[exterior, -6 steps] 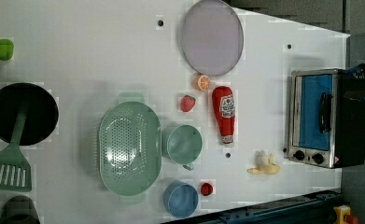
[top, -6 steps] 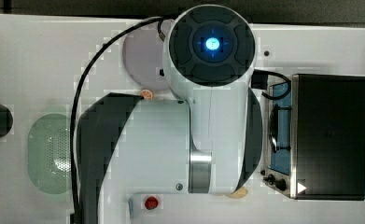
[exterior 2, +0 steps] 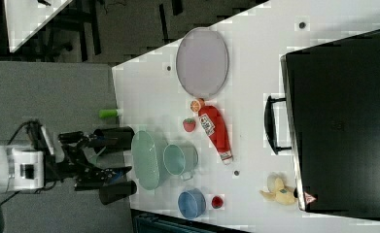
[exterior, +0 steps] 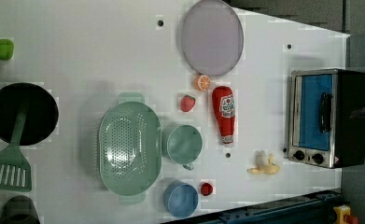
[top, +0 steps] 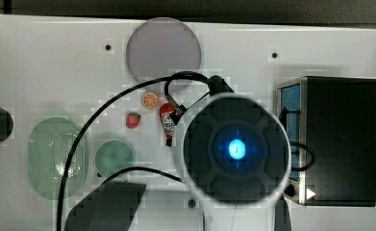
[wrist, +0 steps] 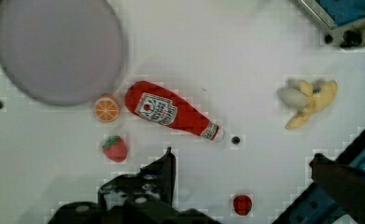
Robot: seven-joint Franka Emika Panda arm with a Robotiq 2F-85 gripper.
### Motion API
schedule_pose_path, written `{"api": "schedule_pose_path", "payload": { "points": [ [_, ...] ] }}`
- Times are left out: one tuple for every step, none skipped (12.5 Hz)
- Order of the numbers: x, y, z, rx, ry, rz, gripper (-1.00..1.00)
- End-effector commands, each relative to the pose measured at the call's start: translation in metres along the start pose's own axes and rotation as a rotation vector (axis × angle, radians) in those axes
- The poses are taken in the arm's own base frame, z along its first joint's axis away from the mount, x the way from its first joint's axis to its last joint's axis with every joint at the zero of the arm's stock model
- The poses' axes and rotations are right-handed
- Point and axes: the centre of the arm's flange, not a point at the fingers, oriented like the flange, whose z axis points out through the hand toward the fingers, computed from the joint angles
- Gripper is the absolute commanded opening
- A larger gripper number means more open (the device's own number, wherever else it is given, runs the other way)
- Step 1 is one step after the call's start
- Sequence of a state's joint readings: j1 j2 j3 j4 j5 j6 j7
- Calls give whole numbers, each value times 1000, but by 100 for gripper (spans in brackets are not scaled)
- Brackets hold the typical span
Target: Pick Ketchup from the table and place it in strainer.
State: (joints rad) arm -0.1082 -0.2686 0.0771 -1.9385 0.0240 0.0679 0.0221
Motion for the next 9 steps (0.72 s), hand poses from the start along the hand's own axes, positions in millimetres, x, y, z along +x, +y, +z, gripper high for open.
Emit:
{"api": "schedule_pose_path", "payload": {
  "points": [
    [11, -22, 58, -47, -59, -195, 100],
    [12, -30, 75, -47, -63, -280, 100],
    [13, -38, 94, -47, -69, -375, 100],
    [14, -45, 113, -43, -72, -479, 100],
    [14, -53, 131, -36, -68, -595, 100],
    [12, -59, 150, -29, -65, -719, 100],
    [11, -64, 169, -22, -60, -840, 100],
    [10, -67, 187, -16, -54, -943, 100],
    [10, -69, 204, -8, -47, -1017, 100]
  ]
}}
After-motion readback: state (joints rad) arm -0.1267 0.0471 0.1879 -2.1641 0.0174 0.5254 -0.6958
